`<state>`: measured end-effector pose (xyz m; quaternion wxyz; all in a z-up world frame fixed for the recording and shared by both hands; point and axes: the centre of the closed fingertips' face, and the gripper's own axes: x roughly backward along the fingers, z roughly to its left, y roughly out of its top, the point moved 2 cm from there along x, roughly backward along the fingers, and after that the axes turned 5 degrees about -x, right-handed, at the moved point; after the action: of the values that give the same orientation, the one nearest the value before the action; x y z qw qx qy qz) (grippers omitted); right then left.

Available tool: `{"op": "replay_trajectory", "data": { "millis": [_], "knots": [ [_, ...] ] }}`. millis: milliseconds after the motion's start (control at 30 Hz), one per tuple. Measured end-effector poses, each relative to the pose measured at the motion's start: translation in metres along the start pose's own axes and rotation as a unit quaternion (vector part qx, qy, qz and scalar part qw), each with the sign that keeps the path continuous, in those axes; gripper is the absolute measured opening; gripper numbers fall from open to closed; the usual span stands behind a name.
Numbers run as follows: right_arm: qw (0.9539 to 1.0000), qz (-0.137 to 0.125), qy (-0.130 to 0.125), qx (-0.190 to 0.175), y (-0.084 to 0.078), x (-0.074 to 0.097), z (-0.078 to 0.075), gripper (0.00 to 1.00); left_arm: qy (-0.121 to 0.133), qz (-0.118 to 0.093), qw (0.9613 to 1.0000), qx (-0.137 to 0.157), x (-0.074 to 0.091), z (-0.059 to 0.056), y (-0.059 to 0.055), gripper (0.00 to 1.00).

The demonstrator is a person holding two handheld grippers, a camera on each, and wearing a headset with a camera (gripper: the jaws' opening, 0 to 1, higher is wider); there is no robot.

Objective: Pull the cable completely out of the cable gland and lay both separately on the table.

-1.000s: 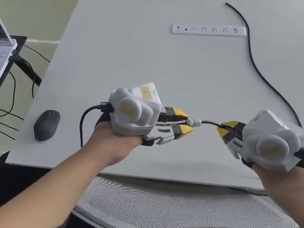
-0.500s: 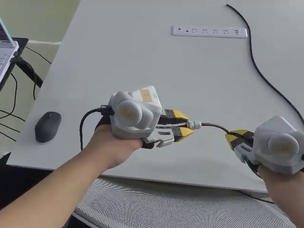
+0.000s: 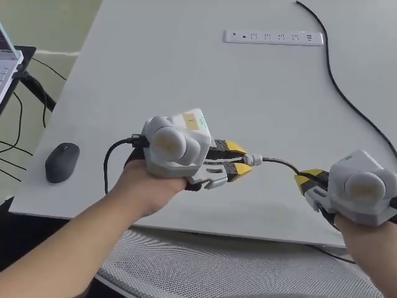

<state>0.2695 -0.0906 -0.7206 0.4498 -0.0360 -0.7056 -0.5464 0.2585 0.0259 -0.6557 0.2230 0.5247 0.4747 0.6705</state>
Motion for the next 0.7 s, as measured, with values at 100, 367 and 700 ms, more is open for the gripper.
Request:
{"op": "replay_trajectory", "data": {
  "millis": [100, 367, 700],
  "knots": [
    [0.9997, -0.004, -0.005, 0.024, 0.001, 0.002, -0.001, 0.0, 0.002, 0.0, 1.0, 0.001, 0.001, 0.002, -0.001, 0.15],
    [0.9971, -0.008, -0.009, 0.075, 0.005, 0.006, 0.002, 0.0, 0.003, 0.001, 1.0, 0.002, 0.003, 0.005, -0.001, 0.15],
    [0.9938, -0.033, 0.012, 0.105, 0.028, 0.015, 0.014, 0.11, 0.001, 0.001, 1.0, 0.002, 0.002, 0.004, -0.001, 0.15]
  ]
}}
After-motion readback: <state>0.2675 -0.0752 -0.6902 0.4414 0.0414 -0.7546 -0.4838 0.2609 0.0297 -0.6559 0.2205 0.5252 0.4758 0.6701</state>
